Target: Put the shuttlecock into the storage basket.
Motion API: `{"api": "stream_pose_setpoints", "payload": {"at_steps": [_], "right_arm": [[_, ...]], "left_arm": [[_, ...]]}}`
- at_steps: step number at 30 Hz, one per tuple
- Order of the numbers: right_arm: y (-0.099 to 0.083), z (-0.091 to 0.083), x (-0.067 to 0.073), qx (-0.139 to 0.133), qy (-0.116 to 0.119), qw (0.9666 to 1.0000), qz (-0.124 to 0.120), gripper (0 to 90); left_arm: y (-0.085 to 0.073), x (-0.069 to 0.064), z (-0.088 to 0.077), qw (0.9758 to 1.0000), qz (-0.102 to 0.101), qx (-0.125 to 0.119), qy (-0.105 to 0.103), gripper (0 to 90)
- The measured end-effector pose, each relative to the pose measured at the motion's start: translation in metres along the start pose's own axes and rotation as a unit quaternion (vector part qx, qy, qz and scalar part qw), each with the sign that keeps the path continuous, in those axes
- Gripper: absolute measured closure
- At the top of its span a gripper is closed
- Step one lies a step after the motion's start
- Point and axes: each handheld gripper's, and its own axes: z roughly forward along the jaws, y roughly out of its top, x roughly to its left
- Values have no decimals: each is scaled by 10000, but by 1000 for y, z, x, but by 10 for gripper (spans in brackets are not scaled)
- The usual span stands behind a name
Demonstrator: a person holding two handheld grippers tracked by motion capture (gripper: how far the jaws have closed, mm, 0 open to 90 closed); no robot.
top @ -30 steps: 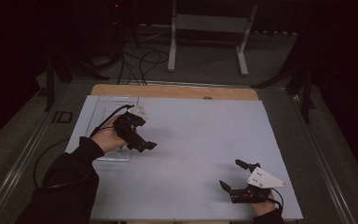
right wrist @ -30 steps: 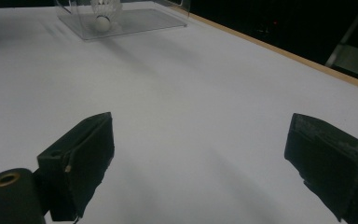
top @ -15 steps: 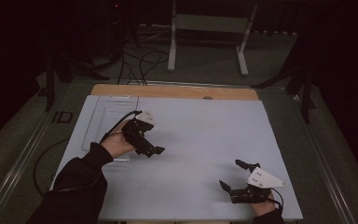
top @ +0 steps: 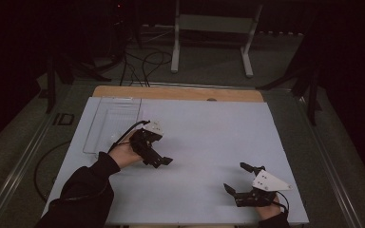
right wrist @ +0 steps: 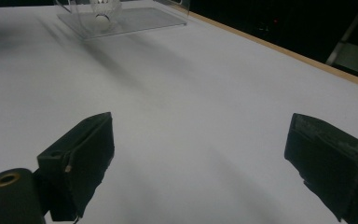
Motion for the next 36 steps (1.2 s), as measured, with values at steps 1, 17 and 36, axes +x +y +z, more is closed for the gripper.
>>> {"api": "stream_pose_setpoints", "payload": {"at_steps": [1, 17, 36], "right_arm": [[0, 0, 0, 0, 0, 10000, 0, 82], [0, 0, 0, 2, 6, 10000, -19, 82], [1, 0, 1, 18, 3, 10000, -21, 82]], "left_arm": [[-1, -1, 1, 10000, -10, 6, 3, 1], [-19, -16, 11, 10000, 44, 2, -72, 1], [-52, -28, 18, 9998, -36, 5, -185, 1]]}}
